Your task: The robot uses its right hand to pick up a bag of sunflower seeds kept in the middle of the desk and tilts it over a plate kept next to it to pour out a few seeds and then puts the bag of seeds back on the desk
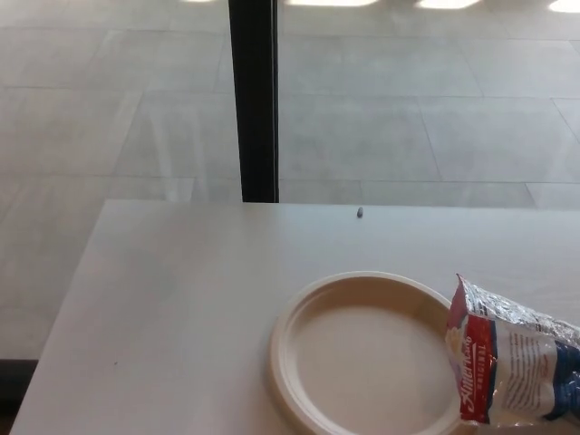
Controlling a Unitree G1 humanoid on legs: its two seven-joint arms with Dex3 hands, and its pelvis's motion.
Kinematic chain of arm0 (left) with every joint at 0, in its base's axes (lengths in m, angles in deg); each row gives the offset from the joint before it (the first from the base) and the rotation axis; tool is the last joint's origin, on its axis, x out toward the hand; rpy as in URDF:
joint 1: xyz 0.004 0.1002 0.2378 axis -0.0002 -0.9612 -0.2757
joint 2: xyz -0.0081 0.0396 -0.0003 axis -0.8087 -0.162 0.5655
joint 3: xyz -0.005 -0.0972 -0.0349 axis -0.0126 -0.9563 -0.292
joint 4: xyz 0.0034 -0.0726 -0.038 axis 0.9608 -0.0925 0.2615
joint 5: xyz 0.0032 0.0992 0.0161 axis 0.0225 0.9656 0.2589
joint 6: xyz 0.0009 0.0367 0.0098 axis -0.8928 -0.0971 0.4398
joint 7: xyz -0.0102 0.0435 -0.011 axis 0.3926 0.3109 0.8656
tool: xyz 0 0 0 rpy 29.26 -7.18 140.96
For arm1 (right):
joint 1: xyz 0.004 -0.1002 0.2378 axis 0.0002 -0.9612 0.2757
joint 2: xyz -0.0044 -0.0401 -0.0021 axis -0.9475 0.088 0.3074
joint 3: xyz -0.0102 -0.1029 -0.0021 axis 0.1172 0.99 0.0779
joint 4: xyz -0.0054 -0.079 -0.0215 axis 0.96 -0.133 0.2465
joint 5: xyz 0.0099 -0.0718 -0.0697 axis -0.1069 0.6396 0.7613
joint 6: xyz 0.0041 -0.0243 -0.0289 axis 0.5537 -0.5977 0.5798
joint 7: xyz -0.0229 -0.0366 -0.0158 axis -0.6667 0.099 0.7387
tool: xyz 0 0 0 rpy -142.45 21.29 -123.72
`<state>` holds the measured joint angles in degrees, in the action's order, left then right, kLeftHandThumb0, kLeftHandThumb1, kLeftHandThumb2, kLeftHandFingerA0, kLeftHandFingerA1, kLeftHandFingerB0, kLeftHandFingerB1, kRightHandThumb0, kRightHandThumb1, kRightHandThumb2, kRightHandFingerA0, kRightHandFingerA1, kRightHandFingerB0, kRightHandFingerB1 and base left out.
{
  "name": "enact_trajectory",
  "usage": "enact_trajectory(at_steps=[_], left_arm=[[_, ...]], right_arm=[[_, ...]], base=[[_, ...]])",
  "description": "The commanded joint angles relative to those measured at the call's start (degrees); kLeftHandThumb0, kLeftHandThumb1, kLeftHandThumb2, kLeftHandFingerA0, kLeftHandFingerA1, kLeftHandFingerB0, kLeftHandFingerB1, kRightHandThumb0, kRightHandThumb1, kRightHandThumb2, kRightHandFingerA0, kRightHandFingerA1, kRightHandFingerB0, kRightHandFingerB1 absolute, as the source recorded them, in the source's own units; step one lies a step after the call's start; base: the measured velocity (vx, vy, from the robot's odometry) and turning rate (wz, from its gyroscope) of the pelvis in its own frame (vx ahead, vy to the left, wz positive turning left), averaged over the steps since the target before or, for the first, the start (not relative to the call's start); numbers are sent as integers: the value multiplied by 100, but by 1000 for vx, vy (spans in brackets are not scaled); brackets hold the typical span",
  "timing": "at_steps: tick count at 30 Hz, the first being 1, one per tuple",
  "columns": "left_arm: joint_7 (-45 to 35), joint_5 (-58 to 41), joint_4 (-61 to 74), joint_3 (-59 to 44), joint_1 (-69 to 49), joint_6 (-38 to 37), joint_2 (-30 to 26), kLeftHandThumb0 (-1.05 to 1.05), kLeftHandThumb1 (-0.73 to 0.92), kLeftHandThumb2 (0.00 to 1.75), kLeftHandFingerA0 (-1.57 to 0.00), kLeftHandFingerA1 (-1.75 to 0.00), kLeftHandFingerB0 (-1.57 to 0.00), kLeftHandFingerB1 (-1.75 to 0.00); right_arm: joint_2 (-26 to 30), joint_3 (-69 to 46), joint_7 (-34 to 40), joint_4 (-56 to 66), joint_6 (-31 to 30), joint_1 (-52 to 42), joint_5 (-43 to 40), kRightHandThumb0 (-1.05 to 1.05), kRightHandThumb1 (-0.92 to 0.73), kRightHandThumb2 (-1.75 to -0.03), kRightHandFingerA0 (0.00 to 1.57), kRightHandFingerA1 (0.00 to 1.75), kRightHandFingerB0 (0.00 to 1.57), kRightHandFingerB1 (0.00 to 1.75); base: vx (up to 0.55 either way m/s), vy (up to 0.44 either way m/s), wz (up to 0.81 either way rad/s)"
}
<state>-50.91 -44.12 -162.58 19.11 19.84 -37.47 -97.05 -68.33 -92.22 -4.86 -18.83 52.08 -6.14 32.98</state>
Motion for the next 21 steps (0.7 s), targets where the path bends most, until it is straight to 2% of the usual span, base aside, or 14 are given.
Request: enact_trajectory(at_steps=[1, 7, 8, 9, 10, 12, 13, 14, 15, 16, 18, 19, 20, 21], left_arm=[[-212, -160, -163, -170, 28, -281, -187, -71, 56, 94, -56, -62, -34, -50], [-348, -373, -181, -452, 6, -290, -128, -73, 57, 91, -50, -59, -30, -49], [-382, -387, -182, -492, 9, -264, -130, -71, 70, 61, -55, -47, -34, -36], [-376, -380, -183, -501, 8, -258, -133, -76, 58, 93, -51, -59, -27, -47], [-382, -382, -187, -523, 15, -232, -139, -73, 71, 62, -60, -48, -32, -35], [-410, -374, -171, -540, 7, -262, -136, -73, 72, 62, -60, -53, -33, -36], [-386, -322, -173, -501, 11, -256, -143, -74, 73, 62, -57, -48, -32, -35], [-394, -287, -177, -482, 14, -248, -149, -76, 59, 94, -50, -59, -27, -48], [-402, -289, -181, -491, 15, -257, -145, -76, 60, 95, -52, -59, -28, -48], [-411, -301, -171, -502, 11, -270, -142, -73, 58, 95, -52, -61, -29, -49], [-401, -273, -159, -472, -1, -313, -145, -78, 61, 96, -54, -62, -31, -49], [-416, -251, -150, -443, -5, -326, -155, -73, 74, 63, -60, -53, -34, -37], [-386, -220, -154, -409, -37, -318, -141, -74, 60, 97, -50, -61, -24, -49], [-405, -241, -142, -423, -52, -336, -142, -73, 75, 62, -61, -59, -31, -37]], right_arm=[[282, -901, -567, -327, 538, 285, -1147, -88, -56, -87, 0, 0, 6, 15], [515, -1674, -358, -328, 297, 596, -1605, -103, -66, -95, 0, 0, 0, 2], [612, -1742, -283, -396, 217, 682, -1601, -102, -68, -98, 0, 0, 0, 3], [655, -1784, -224, -425, 188, 742, -1608, -101, -67, -99, 0, 0, 0, 6], [754, -1904, -102, -459, 126, 891, -1674, -94, -63, -98, 0, 4, 0, 13], [881, -2156, 96, -388, 157, 1185, -1845, -91, -60, -98, 0, 6, 0, 18], [887, -2134, 200, -228, 218, 1256, -1785, -81, -59, -101, 0, 17, 0, 25], [905, -2122, 429, 135, 358, 1477, -1710, -89, -63, -100, 0, 7, 0, 16], [878, -2138, 386, 448, 361, 1556, -1721, -79, -78, -62, 0, 10, 0, 9], [840, -2106, 126, 851, 326, 1553, -1768, -102, -71, -97, 0, 1, 0, 0], [774, -1954, 49, 1511, 252, 1472, -1648, -101, -69, -98, 0, 3, 0, 0], [831, -1881, -61, 1707, 206, 1518, -1620, -100, -70, -97, 0, 1, 0, 0], [946, -1687, -25, 1963, 244, 1492, -1357, -103, -70, -101, 0, 0, 0, 0], [971, -1677, -98, 2119, 352, 1610, -1402, -100, -64, -98, 0, 0, 0, 0]], base=[[0, 0, 0], [0, 0, 0], [0, 0, 0], [0, 0, 0], [0, 0, 0], [0, 0, 0], [0, 0, 0], [0, 0, 0], [0, 0, 0], [0, 0, 0], [-1, 0, 3], [0, 0, 0], [2, -2, 8], [0, 0, 0]])
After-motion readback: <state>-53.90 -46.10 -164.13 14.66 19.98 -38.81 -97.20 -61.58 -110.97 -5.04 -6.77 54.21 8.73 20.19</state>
